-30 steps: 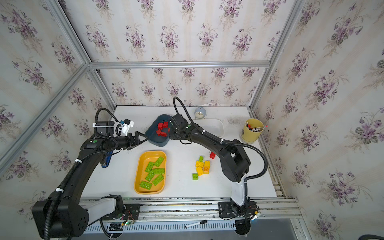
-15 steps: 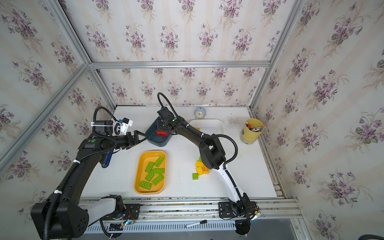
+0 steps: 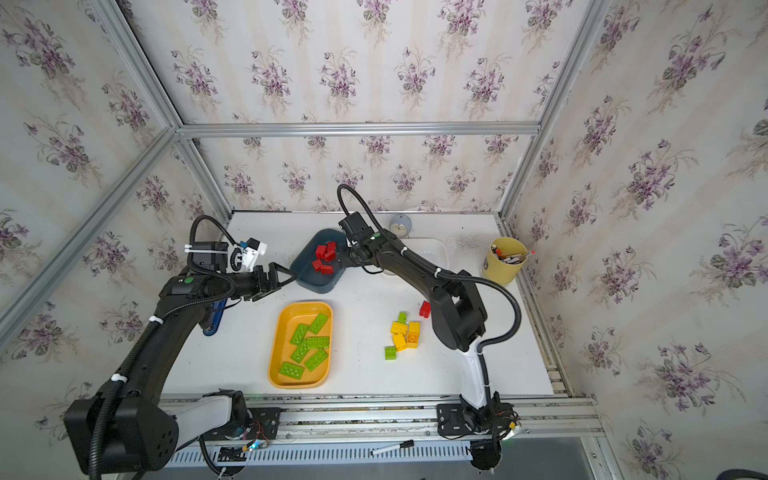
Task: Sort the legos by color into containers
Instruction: 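Return the right gripper to the pile and grasp a lime-green 2x2 brick, then carry the lime-green brick over the yellow tray and open the right gripper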
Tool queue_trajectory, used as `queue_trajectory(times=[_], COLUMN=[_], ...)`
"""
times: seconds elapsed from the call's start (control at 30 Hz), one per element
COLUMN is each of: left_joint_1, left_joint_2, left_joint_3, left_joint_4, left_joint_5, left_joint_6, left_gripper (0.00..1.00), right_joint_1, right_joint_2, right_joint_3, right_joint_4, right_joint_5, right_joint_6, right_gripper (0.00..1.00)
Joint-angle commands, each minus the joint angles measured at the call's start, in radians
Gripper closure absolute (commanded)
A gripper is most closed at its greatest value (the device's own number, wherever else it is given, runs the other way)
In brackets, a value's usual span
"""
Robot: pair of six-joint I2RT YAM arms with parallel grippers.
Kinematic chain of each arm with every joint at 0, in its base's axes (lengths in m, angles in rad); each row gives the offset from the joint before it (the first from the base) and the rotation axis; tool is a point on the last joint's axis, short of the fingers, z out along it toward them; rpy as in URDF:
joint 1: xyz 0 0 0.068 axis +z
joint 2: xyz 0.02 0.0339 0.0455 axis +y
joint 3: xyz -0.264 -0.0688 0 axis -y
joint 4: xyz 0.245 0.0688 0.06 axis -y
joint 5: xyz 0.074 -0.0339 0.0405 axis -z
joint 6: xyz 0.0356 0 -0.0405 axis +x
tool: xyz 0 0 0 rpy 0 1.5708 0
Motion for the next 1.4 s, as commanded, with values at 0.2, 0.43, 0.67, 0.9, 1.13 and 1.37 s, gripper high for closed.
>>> queue_trajectory(times=[0.2, 0.43, 0.67, 0.9, 1.13, 1.37], left_joint_1=[-0.001, 0.0, 0.0, 0.0, 0.001, 0.0], left_joint_2=[0.016, 0.007, -0.002, -0.011, -0.014, 0.002], left_joint_3=[-0.001, -0.008, -0.018, -0.026, -0.028, -0.022], left_joint_4=[0.002, 0.001, 0.001, 0.002, 0.001, 0.002], left_joint_5=[0.015, 0.014, 0.016, 0.017, 0.016, 0.017], left_joint_6=[0.028, 0.03, 0.031, 0.035, 0.036, 0.037], left_gripper=[0.01, 0.01, 0.01, 0.01, 0.01, 0.01], right_joint_1=[-0.008, -0.009, -0.025, -0.049, -0.051, -0.051], right_joint_2=[-0.281, -0.395, -0.399, -0.314, -0.249, -0.257], right_joint_3=[-0.377, -0.565, -0.673, -0.681, -0.669, -0.698], right_joint_4=[-0.114, -0.12, -0.102, -0.049, -0.039, -0.022], right_joint_5=[0.074, 0.101, 0.156, 0.141, 0.132, 0.132], right_joint_6=[0.157, 0.253, 0.31, 0.323, 0.328, 0.316], right_gripper=[0.25, 0.25, 0.27, 0.4, 0.54, 0.75])
